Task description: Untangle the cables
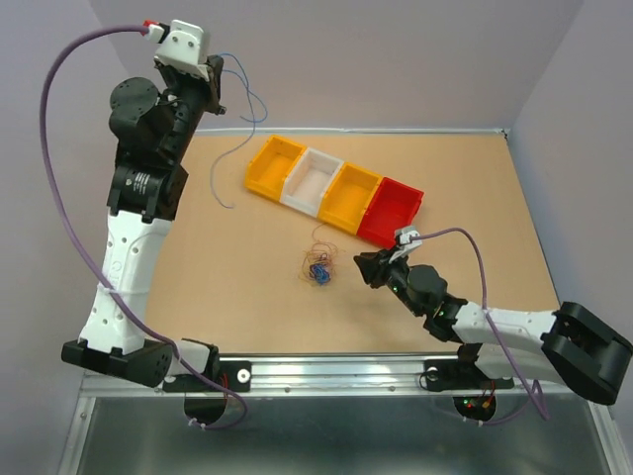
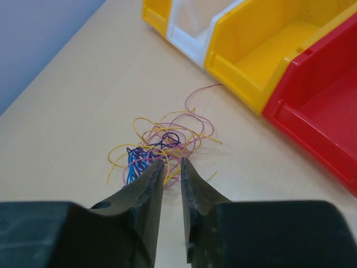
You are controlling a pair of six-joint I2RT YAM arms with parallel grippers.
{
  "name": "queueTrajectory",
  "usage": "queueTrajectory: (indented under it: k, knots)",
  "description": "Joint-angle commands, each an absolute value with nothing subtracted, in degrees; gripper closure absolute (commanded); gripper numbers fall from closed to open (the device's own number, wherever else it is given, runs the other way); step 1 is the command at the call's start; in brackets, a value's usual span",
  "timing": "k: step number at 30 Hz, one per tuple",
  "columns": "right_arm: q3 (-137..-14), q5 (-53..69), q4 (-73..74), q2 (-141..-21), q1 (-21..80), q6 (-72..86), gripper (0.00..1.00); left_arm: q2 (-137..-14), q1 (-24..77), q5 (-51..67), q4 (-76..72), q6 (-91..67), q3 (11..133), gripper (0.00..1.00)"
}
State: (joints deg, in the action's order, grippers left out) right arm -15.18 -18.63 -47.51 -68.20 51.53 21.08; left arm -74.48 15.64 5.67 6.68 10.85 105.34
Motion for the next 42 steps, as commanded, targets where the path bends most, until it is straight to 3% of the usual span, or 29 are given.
queueTrajectory:
  k: [1, 5, 10, 19, 27, 42]
  knots:
    - [-15.38, -17.93, -35.97, -61.1, 51.59, 20.66, 0.57, -75.49, 15.38, 7.82, 0.62, 10.64, 101.43, 1.0]
    - [-15.73, -16.7, -31.29, -56.08, 51.5, 20.57, 0.44, -78.04, 15.29, 7.65, 0.26, 10.46, 100.02, 1.0]
    - [-14.77, -17.58, -29.01, -50.98, 51.5, 20.92, 0.38, -82.17, 15.29, 7.65, -3.07, 10.9, 99.23, 1.0]
    - [-15.38, -18.81, -27.42, -49.04, 51.59, 21.0, 0.37, -94.48, 13.36, 7.91, -4.31, 13.44, 102.83, 1.0]
    - [-15.64, -17.93, -26.89, -48.43, 51.59, 21.09, 0.37, -100.97, 11.69, 13.62, -4.48, 14.23, 98.79, 1.0]
    - [-16.08, -17.67, -26.19, -49.22, 51.59, 21.01, 0.37, -107.58, 10.55, 6.15, -5.01, 17.92, 104.86, 1.0]
